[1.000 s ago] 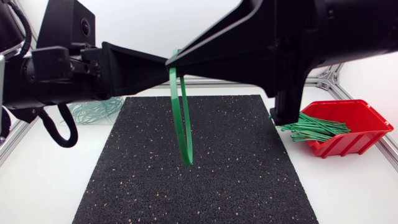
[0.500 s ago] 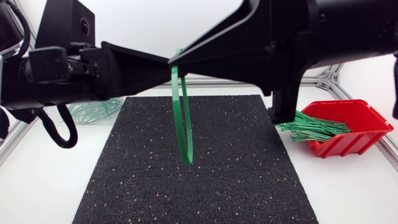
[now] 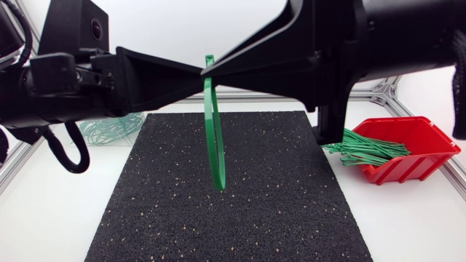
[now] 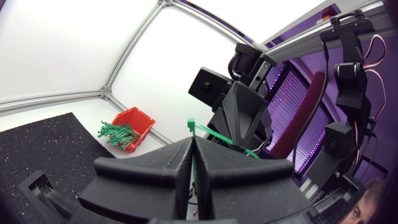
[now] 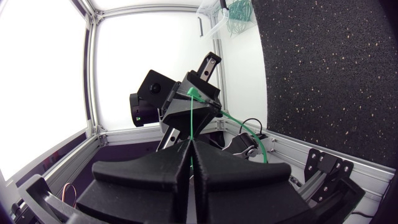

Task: Take a green cable tie from the red box, thread the tail through the head to close it, then place it in the transparent bin on the left.

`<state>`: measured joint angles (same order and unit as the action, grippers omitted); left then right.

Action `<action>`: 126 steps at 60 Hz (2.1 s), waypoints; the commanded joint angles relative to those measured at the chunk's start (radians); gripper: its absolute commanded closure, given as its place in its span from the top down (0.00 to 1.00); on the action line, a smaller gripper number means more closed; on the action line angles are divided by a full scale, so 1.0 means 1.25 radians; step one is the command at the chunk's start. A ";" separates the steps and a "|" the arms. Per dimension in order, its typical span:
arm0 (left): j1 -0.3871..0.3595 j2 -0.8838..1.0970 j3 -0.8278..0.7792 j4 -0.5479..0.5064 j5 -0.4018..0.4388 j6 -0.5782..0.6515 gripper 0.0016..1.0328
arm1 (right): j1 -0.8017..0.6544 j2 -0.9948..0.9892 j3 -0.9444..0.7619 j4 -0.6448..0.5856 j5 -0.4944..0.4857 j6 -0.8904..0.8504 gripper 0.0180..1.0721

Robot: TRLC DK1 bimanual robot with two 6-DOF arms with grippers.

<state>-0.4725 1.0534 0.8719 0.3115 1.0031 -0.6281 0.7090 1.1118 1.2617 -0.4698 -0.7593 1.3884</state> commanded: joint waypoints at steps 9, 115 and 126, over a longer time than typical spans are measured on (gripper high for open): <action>-0.004 -0.016 -0.013 0.006 0.001 0.003 0.03 | -0.012 0.003 -0.014 0.019 0.000 0.039 0.05; -0.002 -0.059 -0.030 0.006 0.003 0.009 0.03 | -0.047 0.038 0.021 0.047 -0.011 0.049 0.20; 0.012 -0.059 -0.034 0.006 0.003 0.009 0.03 | -0.057 0.008 0.013 0.042 -0.011 0.038 0.20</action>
<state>-0.4683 0.9958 0.8513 0.3058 0.9939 -0.6247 0.6498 1.1423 1.2865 -0.4118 -0.7811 1.4391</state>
